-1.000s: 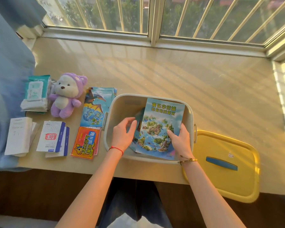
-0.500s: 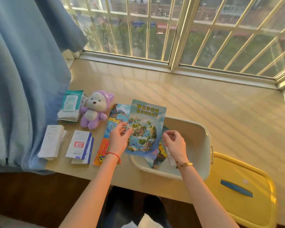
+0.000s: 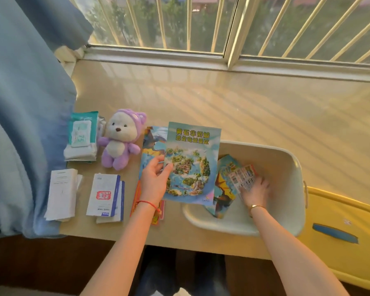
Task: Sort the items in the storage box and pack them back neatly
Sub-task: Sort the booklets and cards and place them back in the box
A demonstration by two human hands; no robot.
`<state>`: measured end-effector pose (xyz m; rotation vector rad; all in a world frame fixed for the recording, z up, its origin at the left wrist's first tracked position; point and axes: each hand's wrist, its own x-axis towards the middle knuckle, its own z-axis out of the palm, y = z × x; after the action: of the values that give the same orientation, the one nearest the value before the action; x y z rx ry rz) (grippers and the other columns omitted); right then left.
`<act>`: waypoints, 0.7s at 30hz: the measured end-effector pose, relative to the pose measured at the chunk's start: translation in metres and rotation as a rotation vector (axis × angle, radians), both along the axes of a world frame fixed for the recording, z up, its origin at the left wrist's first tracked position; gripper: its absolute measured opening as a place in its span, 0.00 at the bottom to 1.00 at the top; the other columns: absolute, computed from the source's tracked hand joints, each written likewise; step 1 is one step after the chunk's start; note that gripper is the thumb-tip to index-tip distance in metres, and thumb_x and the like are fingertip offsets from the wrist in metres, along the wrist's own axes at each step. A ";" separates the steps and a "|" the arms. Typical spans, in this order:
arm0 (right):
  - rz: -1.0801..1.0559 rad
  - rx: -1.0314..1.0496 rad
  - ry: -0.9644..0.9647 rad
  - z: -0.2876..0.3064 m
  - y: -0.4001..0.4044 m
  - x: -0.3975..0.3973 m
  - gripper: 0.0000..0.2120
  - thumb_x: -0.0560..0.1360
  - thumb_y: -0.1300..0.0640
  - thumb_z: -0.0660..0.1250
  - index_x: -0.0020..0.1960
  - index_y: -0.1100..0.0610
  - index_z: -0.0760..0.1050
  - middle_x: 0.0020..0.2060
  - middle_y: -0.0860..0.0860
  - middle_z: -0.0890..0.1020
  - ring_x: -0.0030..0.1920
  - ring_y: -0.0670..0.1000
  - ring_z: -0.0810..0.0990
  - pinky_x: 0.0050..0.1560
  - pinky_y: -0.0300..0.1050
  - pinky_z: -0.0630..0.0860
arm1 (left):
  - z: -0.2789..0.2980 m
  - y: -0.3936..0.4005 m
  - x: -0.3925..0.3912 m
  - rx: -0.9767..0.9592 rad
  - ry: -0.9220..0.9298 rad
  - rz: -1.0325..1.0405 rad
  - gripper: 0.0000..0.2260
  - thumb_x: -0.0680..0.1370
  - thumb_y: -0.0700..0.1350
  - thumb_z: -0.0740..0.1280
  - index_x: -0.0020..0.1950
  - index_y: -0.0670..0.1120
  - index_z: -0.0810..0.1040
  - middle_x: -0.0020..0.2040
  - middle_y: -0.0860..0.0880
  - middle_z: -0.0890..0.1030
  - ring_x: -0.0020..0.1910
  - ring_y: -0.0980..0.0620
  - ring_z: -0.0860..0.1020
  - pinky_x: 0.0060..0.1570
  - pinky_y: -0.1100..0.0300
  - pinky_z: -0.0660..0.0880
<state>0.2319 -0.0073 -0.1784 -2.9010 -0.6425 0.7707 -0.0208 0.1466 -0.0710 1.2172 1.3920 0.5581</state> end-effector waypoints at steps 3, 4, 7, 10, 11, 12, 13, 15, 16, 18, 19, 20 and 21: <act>0.023 -0.039 -0.052 -0.004 0.000 0.006 0.35 0.66 0.50 0.76 0.63 0.64 0.65 0.60 0.63 0.70 0.60 0.64 0.69 0.58 0.57 0.67 | -0.007 -0.006 0.009 -0.007 -0.005 0.002 0.10 0.76 0.42 0.68 0.56 0.48 0.75 0.54 0.43 0.82 0.55 0.48 0.80 0.58 0.44 0.76; 0.021 -0.052 -0.063 -0.005 -0.001 0.008 0.36 0.65 0.48 0.77 0.63 0.64 0.65 0.60 0.63 0.70 0.60 0.64 0.69 0.58 0.57 0.68 | -0.009 -0.008 0.012 -0.007 -0.003 0.003 0.09 0.76 0.41 0.68 0.55 0.49 0.75 0.53 0.43 0.82 0.54 0.48 0.80 0.58 0.44 0.76; 0.041 -0.072 -0.099 -0.005 -0.003 0.016 0.38 0.63 0.42 0.77 0.61 0.64 0.67 0.58 0.62 0.73 0.59 0.63 0.71 0.59 0.55 0.67 | -0.011 -0.010 0.015 -0.021 -0.010 0.019 0.08 0.77 0.41 0.67 0.56 0.47 0.75 0.53 0.44 0.82 0.53 0.49 0.81 0.57 0.45 0.76; 0.028 -0.087 -0.089 -0.001 -0.002 0.019 0.34 0.65 0.42 0.75 0.59 0.62 0.68 0.57 0.61 0.77 0.60 0.62 0.73 0.60 0.53 0.67 | -0.011 -0.008 0.014 -0.033 -0.031 0.044 0.11 0.77 0.41 0.67 0.59 0.43 0.75 0.54 0.44 0.82 0.54 0.49 0.81 0.57 0.45 0.76; 0.005 -0.085 -0.073 0.001 -0.001 0.019 0.30 0.67 0.43 0.74 0.59 0.62 0.70 0.57 0.61 0.78 0.60 0.62 0.73 0.60 0.53 0.67 | -0.009 -0.006 0.014 -0.030 -0.034 0.055 0.12 0.77 0.41 0.67 0.60 0.42 0.75 0.54 0.44 0.82 0.54 0.49 0.81 0.57 0.46 0.77; -0.031 -0.063 -0.043 0.004 -0.001 0.019 0.26 0.68 0.45 0.73 0.58 0.60 0.71 0.55 0.60 0.80 0.59 0.62 0.74 0.61 0.53 0.68 | -0.007 -0.003 0.014 -0.027 -0.041 0.068 0.12 0.77 0.41 0.67 0.60 0.41 0.75 0.54 0.44 0.82 0.54 0.50 0.81 0.56 0.48 0.78; -0.086 -0.006 0.010 0.009 0.001 0.017 0.21 0.70 0.47 0.72 0.56 0.58 0.73 0.53 0.59 0.81 0.57 0.61 0.76 0.61 0.54 0.70 | -0.004 0.000 0.013 -0.024 -0.055 0.082 0.12 0.77 0.40 0.66 0.60 0.41 0.74 0.54 0.43 0.82 0.53 0.50 0.81 0.54 0.51 0.79; -0.210 0.178 0.166 0.026 0.003 0.012 0.12 0.72 0.52 0.70 0.52 0.57 0.76 0.49 0.57 0.83 0.50 0.59 0.80 0.55 0.54 0.75 | 0.002 0.010 0.008 -0.012 -0.084 0.109 0.10 0.78 0.39 0.66 0.58 0.41 0.74 0.53 0.44 0.83 0.50 0.53 0.82 0.48 0.58 0.80; -0.243 0.266 0.216 0.038 0.005 0.009 0.10 0.73 0.54 0.70 0.51 0.57 0.77 0.48 0.57 0.83 0.47 0.57 0.80 0.51 0.52 0.77 | 0.004 0.016 0.005 0.002 -0.094 0.121 0.09 0.78 0.39 0.66 0.58 0.42 0.74 0.53 0.45 0.82 0.50 0.54 0.82 0.46 0.61 0.80; -0.260 0.390 0.253 0.064 0.010 0.003 0.09 0.74 0.55 0.70 0.52 0.58 0.78 0.47 0.56 0.83 0.45 0.54 0.79 0.46 0.46 0.75 | 0.006 0.033 -0.004 0.025 -0.104 0.155 0.09 0.77 0.39 0.66 0.58 0.44 0.74 0.53 0.46 0.82 0.50 0.56 0.81 0.44 0.65 0.79; -0.270 0.449 0.268 0.076 0.013 0.000 0.09 0.74 0.55 0.70 0.52 0.58 0.78 0.47 0.54 0.83 0.45 0.53 0.80 0.45 0.45 0.75 | 0.007 0.043 -0.009 0.033 -0.103 0.171 0.09 0.77 0.39 0.66 0.58 0.44 0.74 0.54 0.46 0.81 0.51 0.55 0.80 0.45 0.65 0.79; -0.284 0.509 0.290 0.086 0.018 -0.004 0.09 0.73 0.55 0.70 0.52 0.56 0.78 0.47 0.53 0.83 0.46 0.52 0.81 0.46 0.47 0.77 | 0.006 0.053 -0.013 0.041 -0.097 0.181 0.09 0.77 0.39 0.66 0.57 0.45 0.74 0.54 0.46 0.81 0.51 0.54 0.80 0.48 0.62 0.79; -0.298 0.569 0.315 0.095 0.024 -0.009 0.08 0.73 0.54 0.71 0.51 0.54 0.78 0.46 0.51 0.84 0.47 0.51 0.82 0.48 0.50 0.79 | 0.007 0.061 -0.017 0.049 -0.088 0.186 0.08 0.77 0.39 0.66 0.56 0.45 0.74 0.53 0.46 0.81 0.52 0.52 0.80 0.52 0.58 0.78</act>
<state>0.2228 0.0168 -0.0834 -2.2278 -0.3150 0.8161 -0.0380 0.2081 -0.0645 1.0947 1.4323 0.7702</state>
